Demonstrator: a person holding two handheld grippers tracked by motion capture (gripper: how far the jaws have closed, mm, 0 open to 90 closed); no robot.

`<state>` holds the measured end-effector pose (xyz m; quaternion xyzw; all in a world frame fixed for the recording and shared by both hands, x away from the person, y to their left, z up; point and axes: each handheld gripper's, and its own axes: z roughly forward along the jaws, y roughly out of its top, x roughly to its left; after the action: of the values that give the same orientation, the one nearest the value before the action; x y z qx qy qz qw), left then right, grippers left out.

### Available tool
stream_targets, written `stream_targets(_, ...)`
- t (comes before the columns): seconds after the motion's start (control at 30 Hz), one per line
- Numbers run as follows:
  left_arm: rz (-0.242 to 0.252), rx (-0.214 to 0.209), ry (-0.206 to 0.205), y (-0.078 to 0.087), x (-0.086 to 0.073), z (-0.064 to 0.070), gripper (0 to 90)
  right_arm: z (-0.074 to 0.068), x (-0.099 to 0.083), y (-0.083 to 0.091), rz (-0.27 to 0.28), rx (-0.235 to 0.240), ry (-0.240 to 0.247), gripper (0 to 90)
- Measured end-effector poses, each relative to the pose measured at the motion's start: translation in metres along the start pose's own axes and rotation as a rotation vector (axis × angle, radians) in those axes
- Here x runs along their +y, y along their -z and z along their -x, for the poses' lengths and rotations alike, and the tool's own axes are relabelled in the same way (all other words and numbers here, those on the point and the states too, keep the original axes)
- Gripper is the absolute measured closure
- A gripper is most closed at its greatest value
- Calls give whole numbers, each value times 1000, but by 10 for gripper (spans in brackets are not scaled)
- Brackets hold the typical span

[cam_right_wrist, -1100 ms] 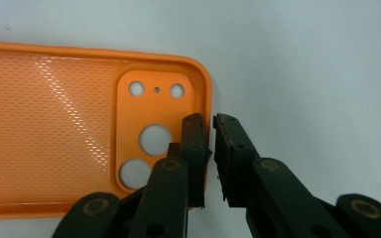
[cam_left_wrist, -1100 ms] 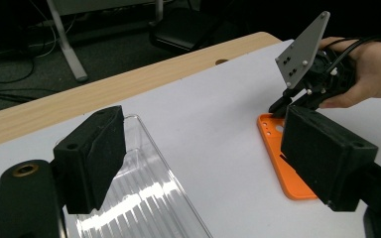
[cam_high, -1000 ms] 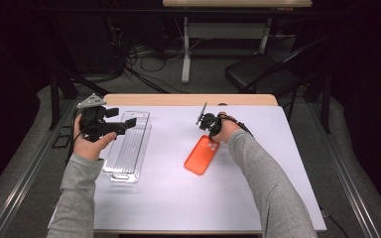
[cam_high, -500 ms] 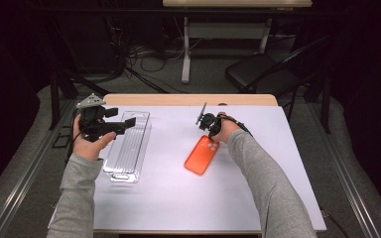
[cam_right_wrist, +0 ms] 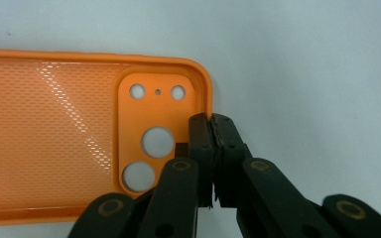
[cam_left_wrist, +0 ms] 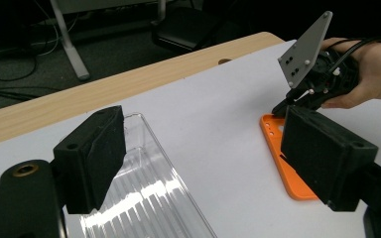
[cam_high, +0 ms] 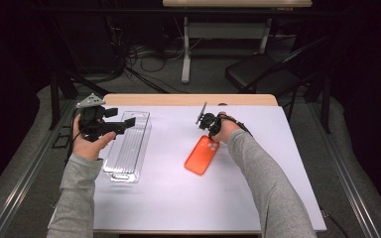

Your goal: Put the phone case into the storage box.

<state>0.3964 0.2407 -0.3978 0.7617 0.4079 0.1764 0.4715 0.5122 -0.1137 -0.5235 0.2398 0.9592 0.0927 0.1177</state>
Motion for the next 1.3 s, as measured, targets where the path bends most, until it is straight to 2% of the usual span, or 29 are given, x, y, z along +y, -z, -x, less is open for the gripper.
stream_targets(0.7, -3, 2, 4, 0, 0, -1, 179, -1, 1, 0, 0, 0, -14, 896)
stream_targets(0.97, -2, 2, 7, -1, -1, -2, 179, -1, 2, 1, -16, 2, -10, 897)
stream_targets(1.1, -2, 3, 9, -1, -1, -2, 179, -1, 1, 0, 10, -1, -15, 897)
stream_targets(1.3, -2, 4, 10, -1, -1, -3, 179, -1, 1, 1, -1, 0, -15, 897)
